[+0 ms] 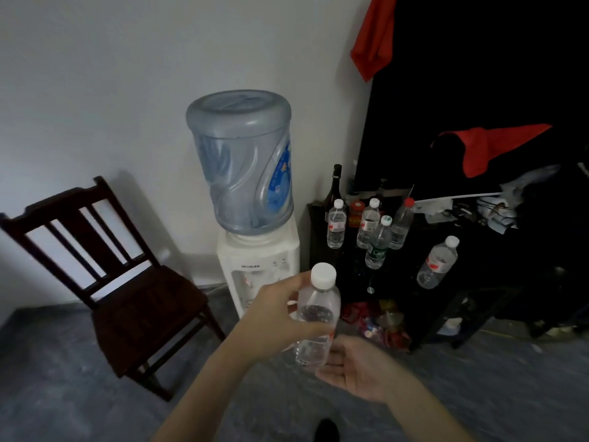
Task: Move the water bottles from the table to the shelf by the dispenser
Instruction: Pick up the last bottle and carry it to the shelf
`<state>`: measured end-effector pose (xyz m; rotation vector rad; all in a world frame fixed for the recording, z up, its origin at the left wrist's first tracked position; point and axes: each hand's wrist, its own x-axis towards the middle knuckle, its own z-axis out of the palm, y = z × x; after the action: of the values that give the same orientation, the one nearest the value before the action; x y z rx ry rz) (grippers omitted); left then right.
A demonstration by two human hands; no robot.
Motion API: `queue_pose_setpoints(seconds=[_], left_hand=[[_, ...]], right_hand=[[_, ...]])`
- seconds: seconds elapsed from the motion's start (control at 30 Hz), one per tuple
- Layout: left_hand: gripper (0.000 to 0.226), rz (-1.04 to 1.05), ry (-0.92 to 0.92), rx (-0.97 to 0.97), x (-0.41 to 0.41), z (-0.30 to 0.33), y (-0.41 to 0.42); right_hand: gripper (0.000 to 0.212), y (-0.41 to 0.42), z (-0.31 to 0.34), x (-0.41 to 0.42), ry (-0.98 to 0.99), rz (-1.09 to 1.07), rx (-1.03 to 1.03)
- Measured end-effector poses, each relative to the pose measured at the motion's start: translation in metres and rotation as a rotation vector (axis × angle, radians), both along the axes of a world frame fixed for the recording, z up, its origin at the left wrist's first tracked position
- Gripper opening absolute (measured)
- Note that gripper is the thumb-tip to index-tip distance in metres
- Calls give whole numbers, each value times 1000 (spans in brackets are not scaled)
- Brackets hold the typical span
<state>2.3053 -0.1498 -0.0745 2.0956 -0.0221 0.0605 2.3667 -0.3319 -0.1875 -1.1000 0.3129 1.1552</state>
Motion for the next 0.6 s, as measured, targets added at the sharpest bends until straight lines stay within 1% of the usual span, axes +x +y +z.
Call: queue_pose_setpoints(seconds=[0.1, 0.23, 0.37, 0.43, 0.5, 0.6], left_hand=[[64, -24, 48, -16, 63, -12, 10], [69, -90, 92, 19, 142, -33, 22], [75, -124, 102, 40, 193, -64, 25], [69, -129, 120, 35, 211, -83, 27], [63, -133, 134, 29, 229, -101, 27], [59, -149, 156, 16, 259, -134, 29]], right_hand=[[36, 9, -10, 57, 51, -43, -13], [34, 16, -24, 126, 87, -74, -33], [27, 20, -57, 177, 140, -142, -77], [25, 22, -83, 195, 178, -201, -120], [28, 21, -105, 212, 202, -251, -148], [39, 24, -132, 241, 201, -328, -208]])
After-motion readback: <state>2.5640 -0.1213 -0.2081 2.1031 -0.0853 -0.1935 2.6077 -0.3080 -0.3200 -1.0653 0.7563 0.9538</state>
